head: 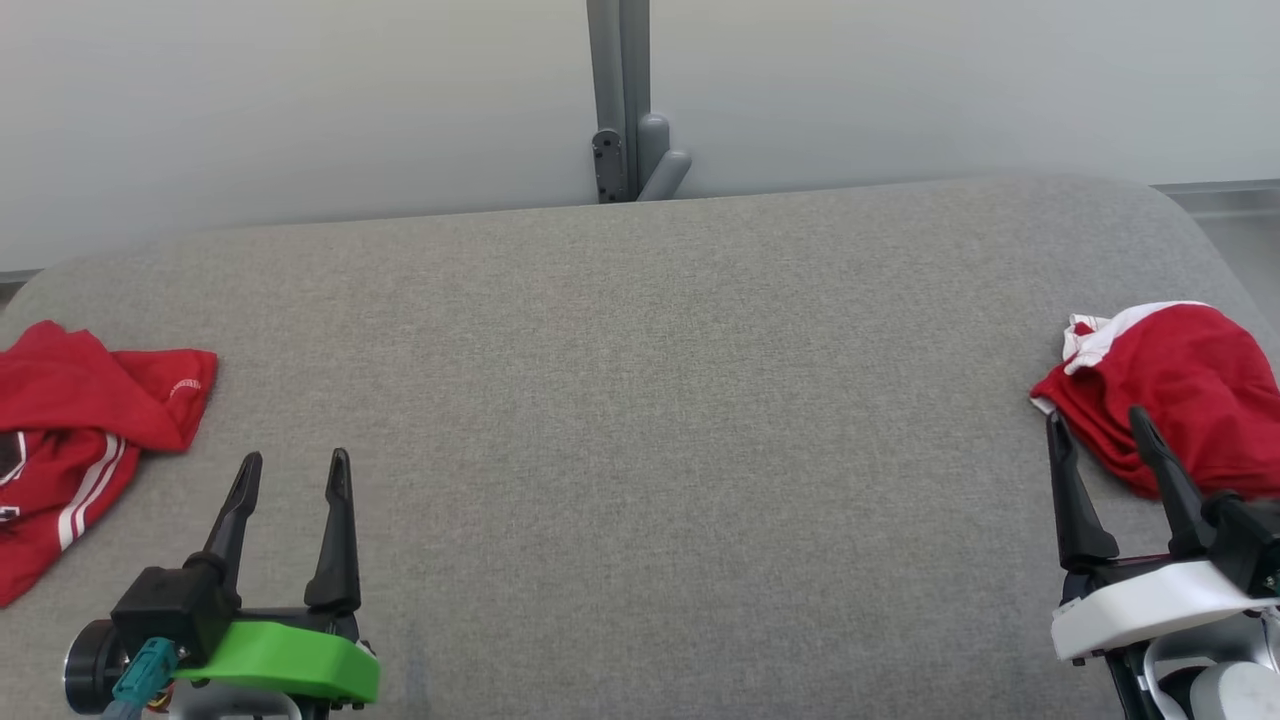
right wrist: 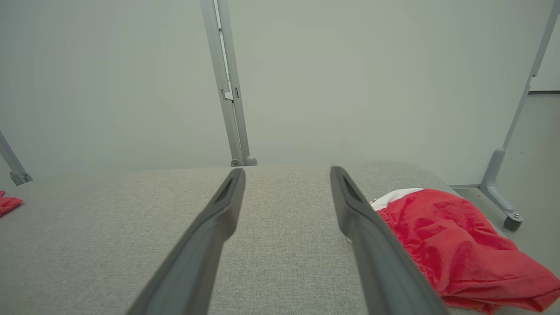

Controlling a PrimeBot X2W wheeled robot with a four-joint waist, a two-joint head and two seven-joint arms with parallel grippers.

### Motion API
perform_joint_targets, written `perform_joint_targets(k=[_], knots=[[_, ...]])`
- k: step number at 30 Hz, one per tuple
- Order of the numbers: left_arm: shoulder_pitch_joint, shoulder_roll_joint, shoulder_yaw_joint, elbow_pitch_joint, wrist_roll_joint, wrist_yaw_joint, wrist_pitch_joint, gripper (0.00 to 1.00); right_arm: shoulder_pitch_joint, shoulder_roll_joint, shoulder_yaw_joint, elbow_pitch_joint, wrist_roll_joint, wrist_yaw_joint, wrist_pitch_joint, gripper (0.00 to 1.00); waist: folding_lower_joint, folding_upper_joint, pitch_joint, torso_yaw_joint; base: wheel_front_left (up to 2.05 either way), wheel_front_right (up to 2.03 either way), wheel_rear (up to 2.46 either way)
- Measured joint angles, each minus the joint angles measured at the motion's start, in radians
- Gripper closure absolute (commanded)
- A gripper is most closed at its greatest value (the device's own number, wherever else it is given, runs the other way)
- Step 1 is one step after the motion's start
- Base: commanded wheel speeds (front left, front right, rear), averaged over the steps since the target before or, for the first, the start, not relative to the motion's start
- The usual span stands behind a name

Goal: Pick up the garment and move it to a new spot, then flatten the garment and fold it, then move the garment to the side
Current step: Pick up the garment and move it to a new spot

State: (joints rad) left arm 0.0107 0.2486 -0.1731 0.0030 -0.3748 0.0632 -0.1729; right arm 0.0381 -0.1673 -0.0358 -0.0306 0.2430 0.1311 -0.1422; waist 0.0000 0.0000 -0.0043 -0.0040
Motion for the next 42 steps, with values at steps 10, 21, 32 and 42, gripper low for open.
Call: perform_joint_targets(k=[10,21,32,42], knots=[[-0.052,-0.002,-0.005,0.004,-0.004,-0.001,-0.017,0.00,0.004,-0.002,0.004,-0.049,0.000,0.000,0.021,0.00,0.0000,0.0000,0.005,0.097,0.00,0.00,0.00],[-0.083,0.003,-0.007,0.005,-0.001,-0.005,-0.044,0.00,-0.004,0.007,0.041,-0.079,0.001,0.000,0.043,0.00,0.0000,0.0000,0.013,0.288,0.00,0.00,0.00],[-0.093,0.014,-0.015,0.008,-0.001,-0.018,-0.056,0.00,-0.024,0.016,0.092,-0.056,0.011,0.000,0.042,0.00,0.0000,0.0000,0.016,0.461,0.00,0.00,0.00],[-0.099,0.015,-0.017,0.010,-0.003,-0.013,-0.058,0.00,-0.024,0.016,0.094,-0.051,0.017,0.000,0.035,0.00,0.0000,0.0000,0.014,0.475,0.00,0.00,0.00]])
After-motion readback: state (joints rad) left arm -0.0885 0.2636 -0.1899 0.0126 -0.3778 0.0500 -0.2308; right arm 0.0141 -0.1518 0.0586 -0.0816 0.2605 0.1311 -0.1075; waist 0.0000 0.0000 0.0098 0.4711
